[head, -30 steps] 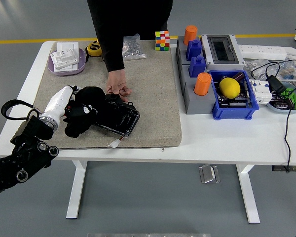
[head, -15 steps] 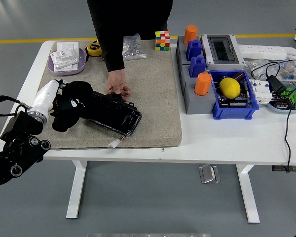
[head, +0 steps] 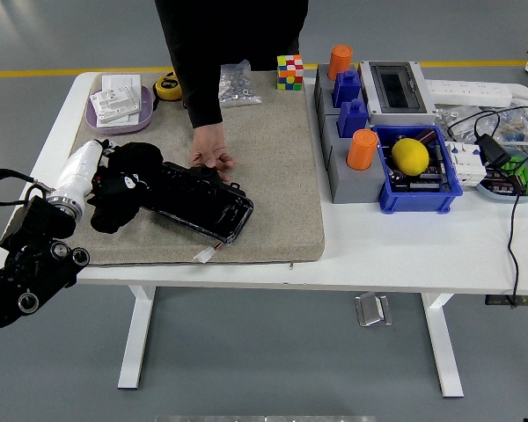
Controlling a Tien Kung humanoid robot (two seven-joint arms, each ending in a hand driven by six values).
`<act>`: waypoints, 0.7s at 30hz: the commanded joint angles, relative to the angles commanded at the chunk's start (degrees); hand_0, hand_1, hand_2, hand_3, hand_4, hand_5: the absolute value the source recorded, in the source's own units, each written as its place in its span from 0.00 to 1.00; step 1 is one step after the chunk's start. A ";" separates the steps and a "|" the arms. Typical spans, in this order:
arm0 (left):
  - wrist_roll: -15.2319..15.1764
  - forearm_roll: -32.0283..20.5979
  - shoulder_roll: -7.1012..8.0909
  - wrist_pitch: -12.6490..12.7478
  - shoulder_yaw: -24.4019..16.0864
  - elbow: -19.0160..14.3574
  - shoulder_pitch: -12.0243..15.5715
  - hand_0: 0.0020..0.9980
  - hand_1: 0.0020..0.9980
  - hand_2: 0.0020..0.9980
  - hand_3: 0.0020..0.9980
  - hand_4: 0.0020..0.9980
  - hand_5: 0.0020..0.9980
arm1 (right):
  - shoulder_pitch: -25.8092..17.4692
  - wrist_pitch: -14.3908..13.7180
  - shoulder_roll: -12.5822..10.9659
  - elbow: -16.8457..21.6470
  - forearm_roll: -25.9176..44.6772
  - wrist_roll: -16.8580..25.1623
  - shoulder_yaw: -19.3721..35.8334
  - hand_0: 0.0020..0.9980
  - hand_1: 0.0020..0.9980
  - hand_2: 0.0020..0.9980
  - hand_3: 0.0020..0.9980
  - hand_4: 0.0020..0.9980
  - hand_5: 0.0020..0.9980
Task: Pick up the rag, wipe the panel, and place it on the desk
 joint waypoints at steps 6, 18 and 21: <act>0.58 -0.58 -0.42 -0.71 2.86 -1.74 -0.13 0.23 0.28 0.51 0.39 0.29 0.00 | 0.01 -0.01 -0.06 0.01 -0.01 0.02 0.00 0.72 0.59 0.66 0.58 0.98 0.53; 1.69 -2.03 -0.96 -1.54 9.80 -5.96 -0.97 0.23 0.28 0.52 0.40 0.28 0.00 | 0.01 0.05 -0.26 0.01 0.02 0.04 -0.11 0.72 0.59 0.66 0.58 0.99 0.53; 1.85 -2.46 -1.09 -1.65 11.39 -6.88 -1.03 0.23 0.28 0.52 0.40 0.29 0.00 | 0.03 0.06 -0.26 -0.01 -0.06 0.06 -0.06 0.72 0.59 0.66 0.58 0.99 0.53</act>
